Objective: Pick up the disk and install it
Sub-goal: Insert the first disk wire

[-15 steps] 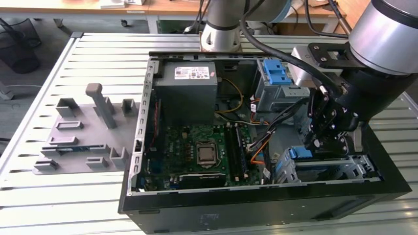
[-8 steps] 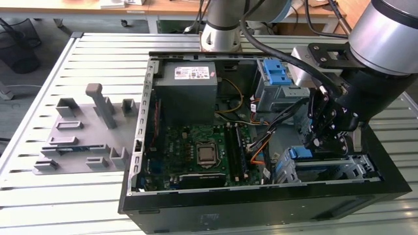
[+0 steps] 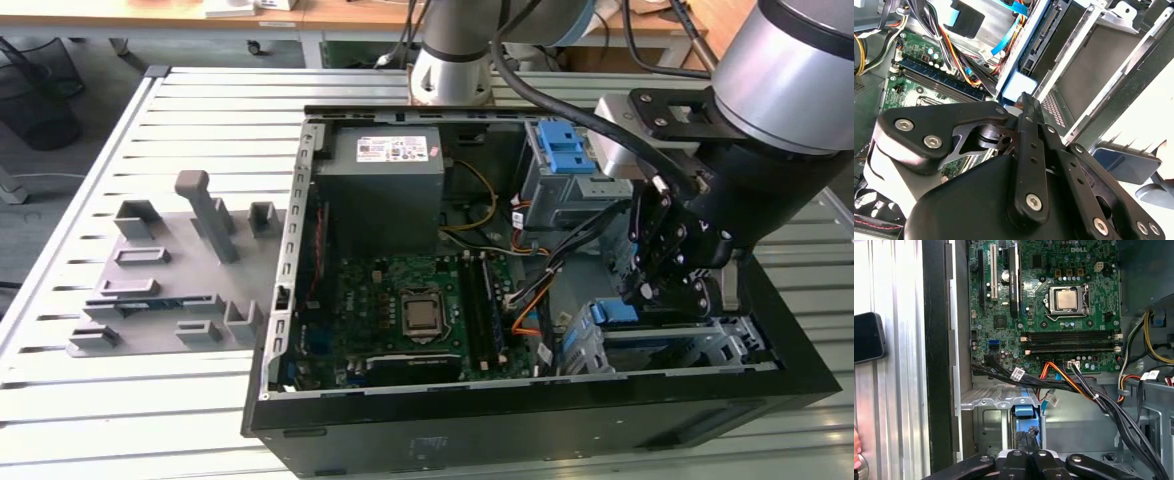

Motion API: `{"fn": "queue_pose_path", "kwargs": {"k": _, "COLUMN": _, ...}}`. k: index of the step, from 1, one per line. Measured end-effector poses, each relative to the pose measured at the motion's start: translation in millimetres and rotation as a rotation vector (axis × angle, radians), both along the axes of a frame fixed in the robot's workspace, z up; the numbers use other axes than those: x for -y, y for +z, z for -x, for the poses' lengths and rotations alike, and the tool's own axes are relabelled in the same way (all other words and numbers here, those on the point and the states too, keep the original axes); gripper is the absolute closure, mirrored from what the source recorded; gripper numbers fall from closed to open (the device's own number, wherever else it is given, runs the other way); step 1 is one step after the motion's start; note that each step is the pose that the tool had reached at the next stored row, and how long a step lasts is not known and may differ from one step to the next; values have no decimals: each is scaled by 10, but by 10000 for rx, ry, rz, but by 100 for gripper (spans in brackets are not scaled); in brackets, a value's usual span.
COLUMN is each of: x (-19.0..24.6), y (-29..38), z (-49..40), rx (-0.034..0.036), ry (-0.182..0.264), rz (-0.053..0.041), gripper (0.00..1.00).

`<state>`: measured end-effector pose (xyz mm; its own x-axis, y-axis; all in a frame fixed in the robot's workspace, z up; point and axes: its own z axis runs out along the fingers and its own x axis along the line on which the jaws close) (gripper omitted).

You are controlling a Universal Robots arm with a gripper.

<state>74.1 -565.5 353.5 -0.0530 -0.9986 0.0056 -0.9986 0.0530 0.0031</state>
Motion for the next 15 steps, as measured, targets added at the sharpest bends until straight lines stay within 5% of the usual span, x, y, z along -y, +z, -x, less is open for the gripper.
{"fn": "queue_pose_path", "kwargs": {"k": 7, "x": 1, "y": -4, "z": -36, "rx": 0, "ry": -1, "rz": -3, "gripper": 89}}
{"fn": "queue_pose_path", "kwargs": {"k": 15, "x": 0, "y": -8, "z": -383, "rx": 0, "ry": -1, "rz": 0, "gripper": 89}}
